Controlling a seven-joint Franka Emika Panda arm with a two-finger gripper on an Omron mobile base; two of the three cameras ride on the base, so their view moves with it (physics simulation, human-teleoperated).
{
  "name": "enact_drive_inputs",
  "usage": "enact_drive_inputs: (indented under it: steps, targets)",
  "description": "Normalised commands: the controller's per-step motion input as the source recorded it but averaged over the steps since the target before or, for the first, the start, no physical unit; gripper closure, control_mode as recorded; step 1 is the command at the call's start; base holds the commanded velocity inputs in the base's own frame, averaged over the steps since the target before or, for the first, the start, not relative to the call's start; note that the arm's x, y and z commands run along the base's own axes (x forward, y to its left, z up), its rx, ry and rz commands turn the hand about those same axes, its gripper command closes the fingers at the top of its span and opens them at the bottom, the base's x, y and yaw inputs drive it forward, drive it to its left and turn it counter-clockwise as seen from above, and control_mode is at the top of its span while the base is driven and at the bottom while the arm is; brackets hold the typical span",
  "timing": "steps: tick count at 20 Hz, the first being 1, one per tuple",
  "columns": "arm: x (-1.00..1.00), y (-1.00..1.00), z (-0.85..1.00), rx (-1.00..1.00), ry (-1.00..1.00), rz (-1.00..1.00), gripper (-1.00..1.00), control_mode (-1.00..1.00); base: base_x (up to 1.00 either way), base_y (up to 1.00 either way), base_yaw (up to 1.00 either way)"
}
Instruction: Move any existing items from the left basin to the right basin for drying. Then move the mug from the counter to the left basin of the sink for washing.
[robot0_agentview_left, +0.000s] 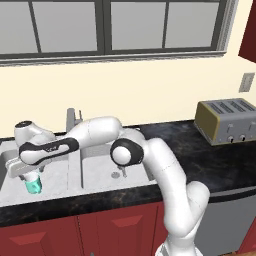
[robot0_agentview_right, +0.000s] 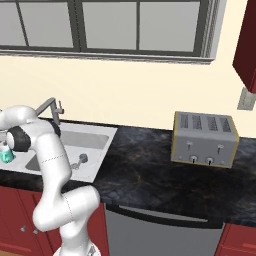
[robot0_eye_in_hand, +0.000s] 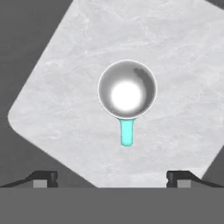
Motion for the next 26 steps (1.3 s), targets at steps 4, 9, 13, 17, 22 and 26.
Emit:
enact_drive_inputs:
  steps: [4,9,13,17,22,26]
  targets:
    - [-0.36,-0.15,0.44,0.00,0.00,-0.08,-1.00,-1.00,0.00,0.00,0.00]
    - [-0.43,-0.20,0.42,0.00,0.00,-0.09,-1.00,-1.00,0.00,0.00,0.00]
    - [-0.46,-0.26,0.37,0.00,0.00,-0.09,-1.00,-1.00,0.00,0.00,0.00]
    - [-0.52,-0.25,0.35,0.00,0.00,-0.10,-1.00,-1.00,0.00,0.00,0.00]
    - [-0.58,-0.25,0.37,0.00,0.00,-0.09,-1.00,-1.00,0.00,0.00,0.00]
    - [-0.58,-0.24,0.37,0.00,-0.01,-0.09,-1.00,-1.00,0.00,0.00,0.00]
